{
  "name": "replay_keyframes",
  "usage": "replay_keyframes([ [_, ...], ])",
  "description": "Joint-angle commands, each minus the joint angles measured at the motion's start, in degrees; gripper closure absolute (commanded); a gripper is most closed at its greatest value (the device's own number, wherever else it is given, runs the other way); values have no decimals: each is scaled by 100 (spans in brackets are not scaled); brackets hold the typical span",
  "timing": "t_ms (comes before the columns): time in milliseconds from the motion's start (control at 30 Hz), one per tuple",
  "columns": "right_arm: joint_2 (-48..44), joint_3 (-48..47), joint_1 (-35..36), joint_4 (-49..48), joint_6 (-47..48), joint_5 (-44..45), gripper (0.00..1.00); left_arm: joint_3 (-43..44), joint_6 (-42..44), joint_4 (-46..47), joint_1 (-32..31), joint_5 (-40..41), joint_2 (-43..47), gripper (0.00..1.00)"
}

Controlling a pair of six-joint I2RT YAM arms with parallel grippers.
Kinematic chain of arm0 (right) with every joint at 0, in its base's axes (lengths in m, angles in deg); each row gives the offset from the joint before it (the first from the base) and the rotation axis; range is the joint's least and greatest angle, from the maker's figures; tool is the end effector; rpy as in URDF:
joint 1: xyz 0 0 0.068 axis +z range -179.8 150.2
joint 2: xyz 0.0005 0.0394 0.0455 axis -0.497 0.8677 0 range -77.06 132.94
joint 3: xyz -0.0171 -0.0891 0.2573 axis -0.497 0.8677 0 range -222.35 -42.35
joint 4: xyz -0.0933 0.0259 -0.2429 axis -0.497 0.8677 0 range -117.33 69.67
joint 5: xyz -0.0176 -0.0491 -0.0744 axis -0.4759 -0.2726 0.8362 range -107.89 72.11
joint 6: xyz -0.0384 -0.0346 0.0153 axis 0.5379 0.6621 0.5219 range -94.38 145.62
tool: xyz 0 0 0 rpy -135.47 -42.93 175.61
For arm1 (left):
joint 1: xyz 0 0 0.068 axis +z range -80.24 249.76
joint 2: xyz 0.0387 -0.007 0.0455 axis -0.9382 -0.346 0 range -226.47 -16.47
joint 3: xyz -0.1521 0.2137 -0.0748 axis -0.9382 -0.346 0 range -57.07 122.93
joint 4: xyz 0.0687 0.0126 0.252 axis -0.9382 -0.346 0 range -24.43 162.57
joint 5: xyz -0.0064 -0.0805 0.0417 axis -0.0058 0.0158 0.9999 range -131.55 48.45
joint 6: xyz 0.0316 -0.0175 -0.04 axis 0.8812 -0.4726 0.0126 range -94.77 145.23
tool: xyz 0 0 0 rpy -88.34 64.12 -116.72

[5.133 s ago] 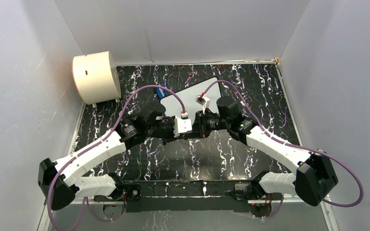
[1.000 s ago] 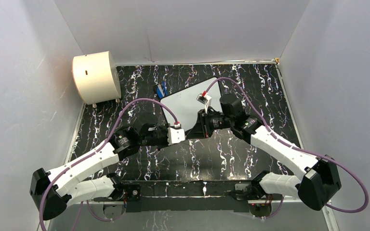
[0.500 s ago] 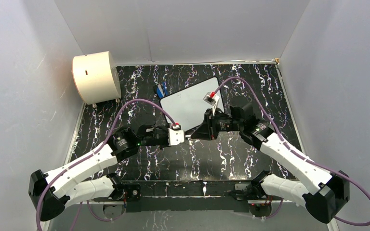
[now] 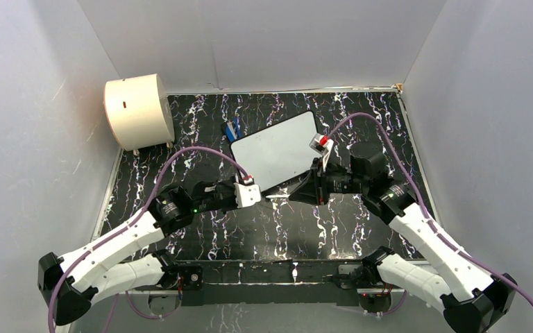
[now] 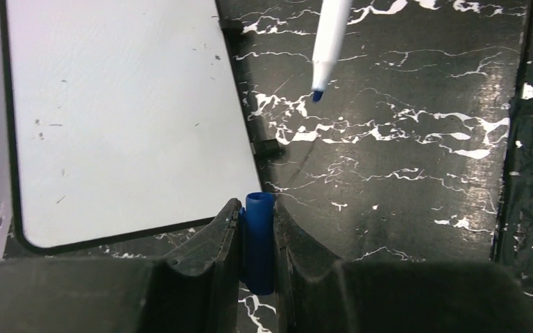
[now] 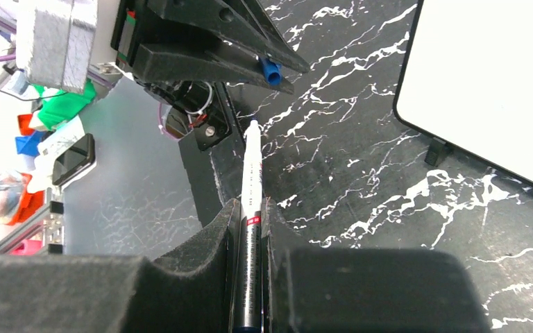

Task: Write a sentence on the whiteboard
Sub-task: Open the pen cap, then place the pen cap at the center of the board.

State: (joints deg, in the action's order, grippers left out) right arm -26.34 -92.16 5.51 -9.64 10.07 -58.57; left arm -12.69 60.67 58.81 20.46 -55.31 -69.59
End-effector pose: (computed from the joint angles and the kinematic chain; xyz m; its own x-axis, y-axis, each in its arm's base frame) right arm 0.1452 0.1314 0.3417 -0.5034 -0.1074 -0.8573 -0.8382 0.3015 0.4544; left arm 0.1327 -0.1671 0.3051 0.3067 0.5071 -0.8055 0.8615 0.2120 0.4614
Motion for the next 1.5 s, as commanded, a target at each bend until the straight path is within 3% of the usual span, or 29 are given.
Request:
replay_keyframes([
  [0, -276, -46, -63, 133, 317, 197, 100, -96, 22, 34, 53, 374, 279, 100],
  [300, -883, 279, -63, -39, 423, 1754, 100, 145, -801, 384, 222, 1765, -89, 100],
  [533, -1725, 717, -67, -334, 527, 2888, 100, 383, -2166, 423, 496, 2695, -475, 100],
  [1000, -2282, 973, -61, -268, 774, 3724, 100, 406, -4979, -242, 1991, 2619, -1431, 100],
  [1133, -2402, 1046, -68, -326, 774, 3776, 100, 414, -5238, -406, 2424, 2290, -1879, 100],
  [1467, -2522, 1069, -64, -332, 747, 3656, 100, 550, -5326, -555, 2731, 2211, -2897, 100],
])
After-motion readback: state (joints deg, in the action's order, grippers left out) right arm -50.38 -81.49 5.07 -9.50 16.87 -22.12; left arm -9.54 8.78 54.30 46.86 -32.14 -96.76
